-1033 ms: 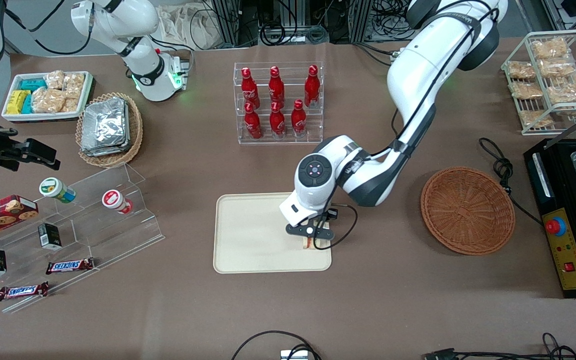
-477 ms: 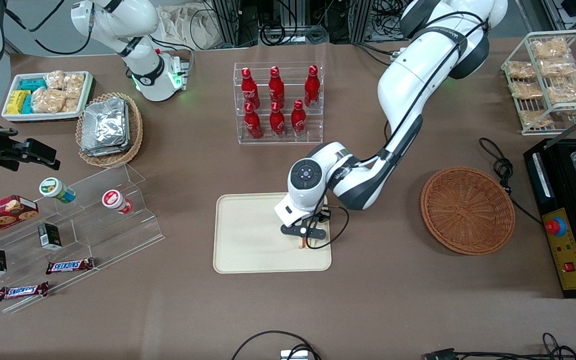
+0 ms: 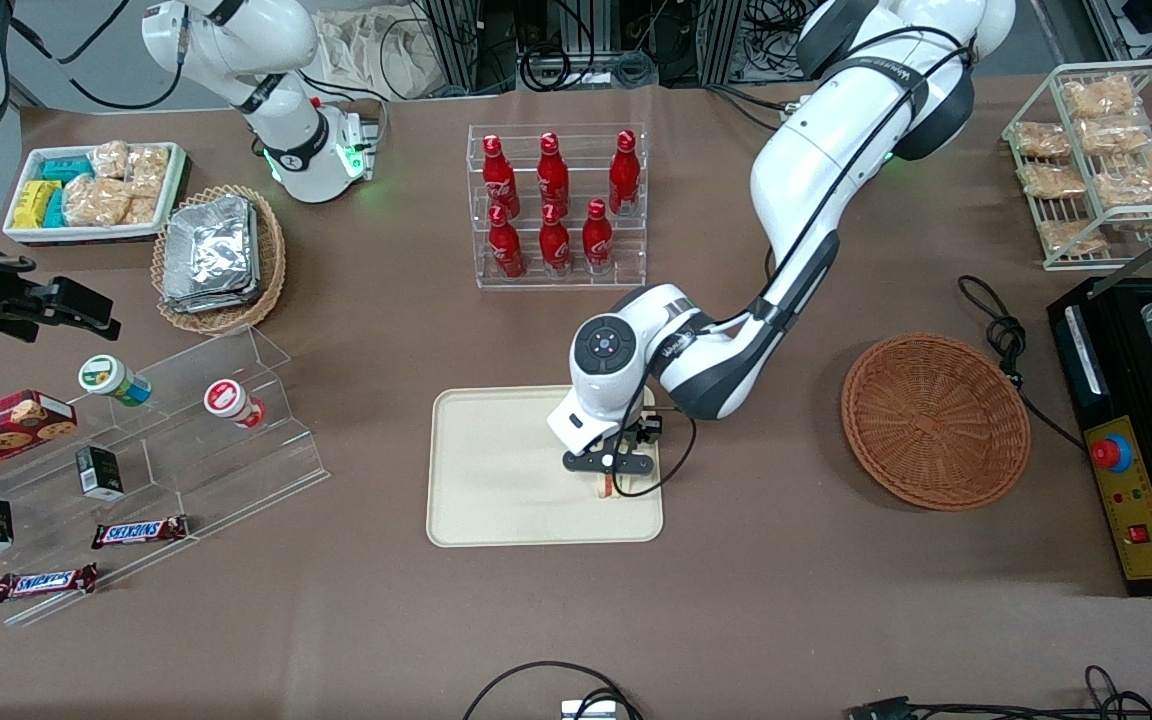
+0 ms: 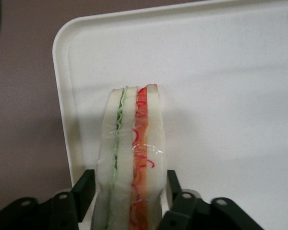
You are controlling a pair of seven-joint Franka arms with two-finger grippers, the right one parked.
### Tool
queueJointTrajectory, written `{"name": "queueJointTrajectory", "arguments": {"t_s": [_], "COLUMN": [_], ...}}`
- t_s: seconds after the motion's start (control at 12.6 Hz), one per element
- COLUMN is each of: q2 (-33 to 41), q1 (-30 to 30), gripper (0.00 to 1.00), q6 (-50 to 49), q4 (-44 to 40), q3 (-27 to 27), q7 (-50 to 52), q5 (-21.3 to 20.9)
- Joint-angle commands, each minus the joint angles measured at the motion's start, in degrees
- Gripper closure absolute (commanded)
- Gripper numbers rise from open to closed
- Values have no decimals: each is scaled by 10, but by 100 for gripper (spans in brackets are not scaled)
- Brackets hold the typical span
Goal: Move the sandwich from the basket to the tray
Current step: 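Lower the sandwich onto the tray and open the left gripper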
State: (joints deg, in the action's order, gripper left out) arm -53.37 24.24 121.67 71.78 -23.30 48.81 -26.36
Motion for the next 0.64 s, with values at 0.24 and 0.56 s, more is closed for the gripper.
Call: {"name": "queueJointTrajectory", "arguments": {"t_s": [0.24, 0.56], "q2": [11, 76], "q1": [3, -29], "gripper": [0, 0], "q6": [-2, -62], "q4": [-24, -22], "q3": [6, 11], "q7": [78, 74], "q5": [-13, -9]}}
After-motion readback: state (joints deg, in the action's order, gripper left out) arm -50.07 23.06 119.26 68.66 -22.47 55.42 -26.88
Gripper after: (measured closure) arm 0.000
